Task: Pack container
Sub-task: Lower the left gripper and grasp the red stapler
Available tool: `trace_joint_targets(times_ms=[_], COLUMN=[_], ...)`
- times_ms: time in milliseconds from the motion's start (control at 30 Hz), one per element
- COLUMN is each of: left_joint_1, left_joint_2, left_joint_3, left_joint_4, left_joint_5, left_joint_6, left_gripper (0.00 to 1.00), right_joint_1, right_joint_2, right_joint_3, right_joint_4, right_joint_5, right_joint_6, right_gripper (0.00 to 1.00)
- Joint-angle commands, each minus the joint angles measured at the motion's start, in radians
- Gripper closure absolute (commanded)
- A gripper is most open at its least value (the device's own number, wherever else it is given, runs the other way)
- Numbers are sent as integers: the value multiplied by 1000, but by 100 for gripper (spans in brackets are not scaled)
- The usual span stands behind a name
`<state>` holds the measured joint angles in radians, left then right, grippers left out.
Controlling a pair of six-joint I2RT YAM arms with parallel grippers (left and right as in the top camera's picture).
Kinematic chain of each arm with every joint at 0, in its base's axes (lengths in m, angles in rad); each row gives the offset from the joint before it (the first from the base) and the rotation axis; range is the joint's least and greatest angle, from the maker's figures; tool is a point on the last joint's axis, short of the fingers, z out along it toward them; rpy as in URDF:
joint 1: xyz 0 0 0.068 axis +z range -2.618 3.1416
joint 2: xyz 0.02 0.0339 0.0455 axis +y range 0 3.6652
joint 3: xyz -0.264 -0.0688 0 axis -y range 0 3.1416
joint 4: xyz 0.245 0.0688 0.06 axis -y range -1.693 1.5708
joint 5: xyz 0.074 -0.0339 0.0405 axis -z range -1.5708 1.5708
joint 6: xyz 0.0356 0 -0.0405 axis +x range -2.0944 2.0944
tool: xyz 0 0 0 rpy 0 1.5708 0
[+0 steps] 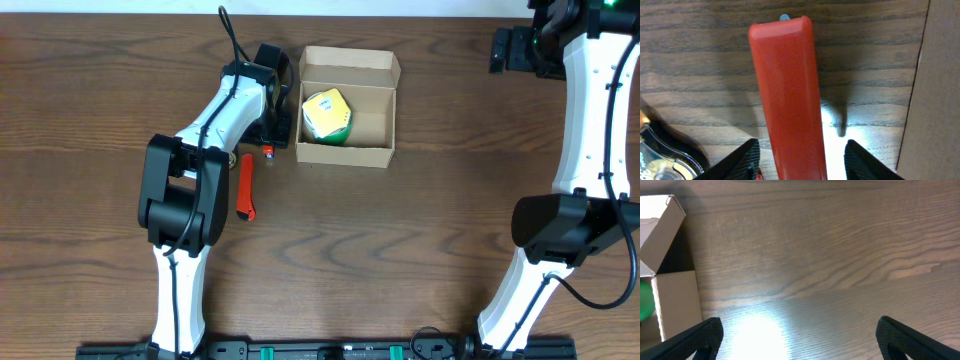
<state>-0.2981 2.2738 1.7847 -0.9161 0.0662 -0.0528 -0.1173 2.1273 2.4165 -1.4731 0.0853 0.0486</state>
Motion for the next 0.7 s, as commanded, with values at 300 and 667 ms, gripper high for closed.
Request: trace_joint_targets(times_ms=[300,667], left_joint_1=[11,11], left_joint_2=[12,12], left_joint_3=[24,25], left_joint_4=[-2,-27], left_joint_5=[-18,-18], left_joint_6=[-7,-23], left_gripper=[64,94], right_joint_1=[3,3], right_joint_2=[6,6], right_joint_3=[0,0], right_joint_4=[-5,-5], right_joint_5=[0,0], right_joint_6=[10,11], right_gripper=[1,1])
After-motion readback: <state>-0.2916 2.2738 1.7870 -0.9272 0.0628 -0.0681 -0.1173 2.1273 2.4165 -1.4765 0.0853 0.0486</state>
